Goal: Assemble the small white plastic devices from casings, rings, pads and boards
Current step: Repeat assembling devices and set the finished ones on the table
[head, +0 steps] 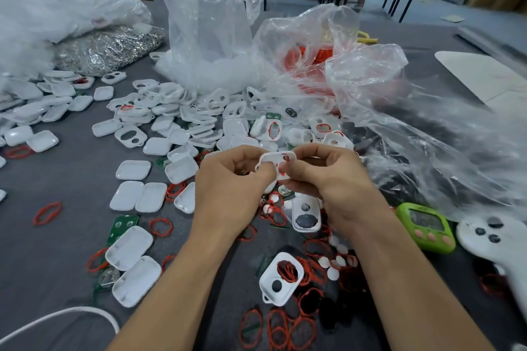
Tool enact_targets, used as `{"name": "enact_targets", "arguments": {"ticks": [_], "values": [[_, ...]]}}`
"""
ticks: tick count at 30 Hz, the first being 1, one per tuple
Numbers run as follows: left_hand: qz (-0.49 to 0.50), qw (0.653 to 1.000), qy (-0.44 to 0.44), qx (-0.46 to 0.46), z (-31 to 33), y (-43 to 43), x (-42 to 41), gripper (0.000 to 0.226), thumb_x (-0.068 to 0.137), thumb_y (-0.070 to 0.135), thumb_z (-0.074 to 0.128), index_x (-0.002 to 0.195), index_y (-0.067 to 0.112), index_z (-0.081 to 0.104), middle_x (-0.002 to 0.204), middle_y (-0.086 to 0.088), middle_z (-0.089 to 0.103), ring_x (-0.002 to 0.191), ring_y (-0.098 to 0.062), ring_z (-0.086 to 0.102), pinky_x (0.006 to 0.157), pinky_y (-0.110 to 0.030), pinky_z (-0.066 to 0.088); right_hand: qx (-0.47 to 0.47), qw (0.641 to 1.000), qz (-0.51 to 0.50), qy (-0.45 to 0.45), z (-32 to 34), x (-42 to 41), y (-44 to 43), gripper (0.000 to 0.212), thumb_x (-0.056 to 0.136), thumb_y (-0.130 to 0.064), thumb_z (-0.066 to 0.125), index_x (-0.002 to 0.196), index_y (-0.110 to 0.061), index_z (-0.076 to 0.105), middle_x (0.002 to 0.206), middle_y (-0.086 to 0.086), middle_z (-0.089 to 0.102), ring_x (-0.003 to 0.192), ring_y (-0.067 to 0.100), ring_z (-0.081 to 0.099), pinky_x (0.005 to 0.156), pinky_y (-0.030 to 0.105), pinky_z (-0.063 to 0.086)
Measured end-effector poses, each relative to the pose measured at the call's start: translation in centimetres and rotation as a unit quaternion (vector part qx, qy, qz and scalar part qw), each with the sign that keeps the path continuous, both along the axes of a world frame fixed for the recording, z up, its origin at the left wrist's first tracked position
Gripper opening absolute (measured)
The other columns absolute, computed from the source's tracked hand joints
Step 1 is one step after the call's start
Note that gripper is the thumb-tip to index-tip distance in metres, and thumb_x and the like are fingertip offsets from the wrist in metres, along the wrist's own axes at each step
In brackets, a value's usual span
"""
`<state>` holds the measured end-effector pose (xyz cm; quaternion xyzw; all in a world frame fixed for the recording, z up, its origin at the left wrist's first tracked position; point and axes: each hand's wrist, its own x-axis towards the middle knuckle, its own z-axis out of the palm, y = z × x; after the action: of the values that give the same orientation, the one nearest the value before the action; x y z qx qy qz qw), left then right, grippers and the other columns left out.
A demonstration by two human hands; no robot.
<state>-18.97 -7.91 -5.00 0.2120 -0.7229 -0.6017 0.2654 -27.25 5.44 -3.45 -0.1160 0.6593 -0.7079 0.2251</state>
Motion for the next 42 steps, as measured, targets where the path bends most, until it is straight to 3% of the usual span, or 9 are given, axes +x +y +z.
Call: {"name": "enact_targets", "arguments": {"ticks": [10,16,18,23,26,30,32,38,42], "values": [[0.075,0.992,-0.060,-0.076,0.1,-0.3,0.4,0.029,0.071,0.024,0.087,0.069,0.051,0.075,0.061,0.026,0.069,0.059,0.008,0.066,0.052,-0.006,0.045,0.138,0.978,-0.057,0.148,-0.5,1.5,-1.3,0.012,0.081,-0.012,0.083,0.073,-0.018,0.077,0.068,0.002,0.076,0.067,0.023,0.077,0.072,0.047,0.065],[0.059,0.986,-0.101,-0.120,-0.2,-0.7,0.3,0.021,0.072,0.029,0.084,0.059,0.041,0.072,0.060,0.029,0.067,0.062,0.011,0.064,0.053,-0.004,0.043,0.249,0.936,-0.054,0.244,-0.6,1.4,-1.8,0.015,0.083,-0.016,0.075,0.072,-0.025,0.071,0.063,-0.010,0.072,0.058,0.007,0.071,0.063,0.034,0.061],[0.046,0.986,-0.095,-0.128,0.0,-0.7,0.2,0.004,0.075,0.043,0.080,0.074,0.041,0.077,0.070,0.030,0.070,0.074,0.012,0.065,0.063,-0.009,0.046,0.260,0.934,-0.054,0.240,0.0,0.6,-1.9,0.015,0.086,-0.019,0.076,0.075,-0.028,0.070,0.065,-0.009,0.074,0.059,0.007,0.072,0.060,0.029,0.058],[0.139,0.980,-0.095,-0.104,-0.3,-1.4,0.1,0.044,0.091,0.045,0.065,0.134,0.040,0.061,0.108,0.027,0.070,0.106,0.004,0.056,0.090,-0.017,0.035,0.092,0.977,-0.190,0.019,0.9,-0.8,-2.8,0.020,0.095,-0.014,0.067,0.076,-0.016,0.074,0.068,0.003,0.076,0.061,0.023,0.076,0.065,0.044,0.062],[0.196,0.969,-0.108,-0.102,-0.5,-1.9,0.0,0.042,0.089,0.017,0.062,0.127,0.033,0.060,0.103,0.020,0.072,0.099,-0.009,0.065,0.088,-0.024,0.040,0.278,0.926,-0.167,0.192,0.3,0.0,-3.6,0.030,0.090,-0.022,0.062,0.064,-0.013,0.074,0.055,-0.005,0.070,0.049,0.014,0.066,0.055,0.037,0.057],[0.227,0.966,-0.105,-0.061,-0.4,-2.1,0.1,0.050,0.077,0.002,0.056,0.113,0.035,0.044,0.085,0.016,0.070,0.080,-0.013,0.066,0.076,-0.036,0.047,0.402,0.846,-0.020,0.350,1.8,-0.4,-6.4,0.014,0.086,-0.016,0.065,0.084,-0.020,0.078,0.085,-0.003,0.076,0.087,0.021,0.068,0.079,0.035,0.057],[0.241,0.964,-0.103,-0.049,-0.6,-2.6,0.2,0.054,0.076,0.001,0.056,0.114,0.036,0.041,0.084,0.015,0.069,0.081,-0.011,0.064,0.076,-0.038,0.048,0.497,0.777,0.065,0.380,2.3,-1.3,-7.6,0.018,0.084,-0.011,0.065,0.096,-0.020,0.076,0.098,0.004,0.075,0.097,0.027,0.068,0.085,0.038,0.058],[0.210,0.957,-0.160,-0.120,-1.2,-3.7,0.2,0.042,0.080,0.008,0.062,0.112,0.033,0.049,0.102,0.013,0.063,0.103,-0.022,0.057,0.088,-0.040,0.046,0.550,0.720,0.004,0.424,2.2,-2.2,-7.3,0.029,0.079,-0.002,0.063,0.097,-0.022,0.075,0.094,0.004,0.074,0.098,0.029,0.066,0.095,0.036,0.042],[0.103,0.954,-0.168,-0.228,-1.6,-2.9,-0.1,0.032,0.089,0.022,0.062,0.120,0.029,0.069,0.112,0.004,0.071,0.110,-0.021,0.059,0.092,-0.034,0.043,0.440,0.804,0.006,0.399,1.7,-1.6,-7.6,0.037,0.081,0.001,0.061,0.100,-0.024,0.080,0.096,0.003,0.073,0.107,0.029,0.063,0.093,0.032,0.046]]}}
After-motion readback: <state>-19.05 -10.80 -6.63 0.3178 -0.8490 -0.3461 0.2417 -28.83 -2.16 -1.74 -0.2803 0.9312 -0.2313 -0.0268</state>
